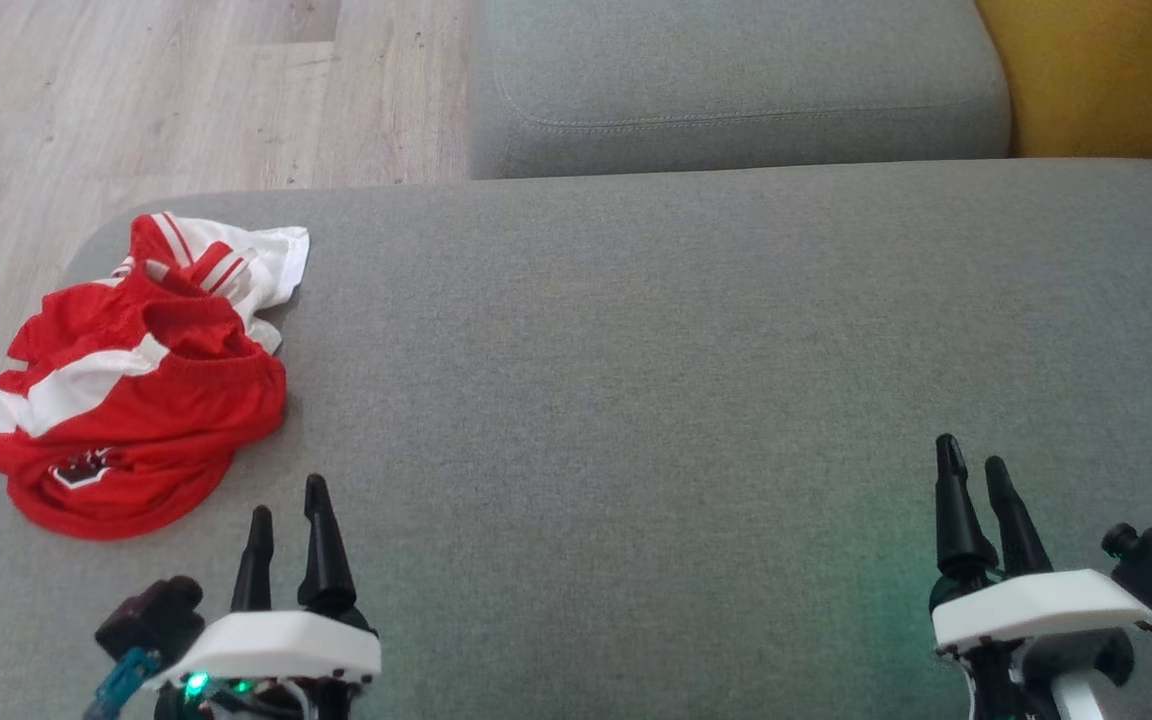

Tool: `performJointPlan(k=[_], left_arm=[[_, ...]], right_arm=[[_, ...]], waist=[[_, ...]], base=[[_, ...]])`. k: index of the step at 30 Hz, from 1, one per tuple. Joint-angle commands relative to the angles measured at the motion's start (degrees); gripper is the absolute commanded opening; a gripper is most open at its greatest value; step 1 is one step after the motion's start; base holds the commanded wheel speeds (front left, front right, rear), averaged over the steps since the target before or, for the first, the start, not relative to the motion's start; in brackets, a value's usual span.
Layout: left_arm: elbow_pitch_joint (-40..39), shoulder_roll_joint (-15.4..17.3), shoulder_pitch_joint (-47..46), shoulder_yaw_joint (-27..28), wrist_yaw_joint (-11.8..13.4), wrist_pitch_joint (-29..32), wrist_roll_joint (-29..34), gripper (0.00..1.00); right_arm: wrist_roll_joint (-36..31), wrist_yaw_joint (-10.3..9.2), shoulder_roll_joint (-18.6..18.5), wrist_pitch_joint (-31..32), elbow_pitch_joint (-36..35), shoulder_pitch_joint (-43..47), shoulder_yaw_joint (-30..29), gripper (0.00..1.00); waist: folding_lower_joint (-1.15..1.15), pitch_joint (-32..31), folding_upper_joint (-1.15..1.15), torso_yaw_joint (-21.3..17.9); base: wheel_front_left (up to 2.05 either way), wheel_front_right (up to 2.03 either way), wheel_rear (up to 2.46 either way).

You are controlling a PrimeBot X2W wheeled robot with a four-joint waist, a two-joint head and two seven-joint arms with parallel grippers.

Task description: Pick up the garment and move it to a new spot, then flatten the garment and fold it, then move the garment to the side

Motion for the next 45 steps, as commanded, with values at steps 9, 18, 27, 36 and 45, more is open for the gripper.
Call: performJointPlan(k=[9,18,27,36,45], left_arm=[[-2.11,0.3,-3.52,-0.78,2.27,-2.17,6.95,1.0],[-2.42,0.33,-3.57,-2.39,3.74,-3.68,12.36,1.0],[-1.71,0.35,-3.6,-3.85,5.66,-5.19,18.52,1.0],[-1.12,0.37,-3.63,-4.87,7.28,-6.7,23.15,1.0],[-1.38,0.39,-3.88,-6.09,7.39,-8.21,29.12,1.0]], right_arm=[[-7.79,-0.03,-0.43,-2.19,-1.76,-1.81,1.74,1.0],[-14.68,-0.03,-0.47,-3.7,-1.8,-1.49,3.08,1.0],[-21.06,-0.03,-0.52,-5.22,-1.94,-1.18,4.02,1.0],[-27.92,-0.04,-0.56,-6.75,-1.9,-0.78,4.74,1.0],[-34.15,-0.04,-0.6,-8.27,-2.29,-0.54,4.28,1.0]], waist=[[0.0,-0.28,0.0,0.22],[0.0,-0.68,0.0,0.15],[0.0,-0.92,0.0,-0.12],[0.0,-1.37,0.0,-0.02],[0.0,-1.41,0.0,0.04]], base=[[0.0,0.0,0.0],[0.0,0.0,0.0],[0.0,0.0,0.0],[0.0,0.0,0.0],[0.0,0.0,0.0]])
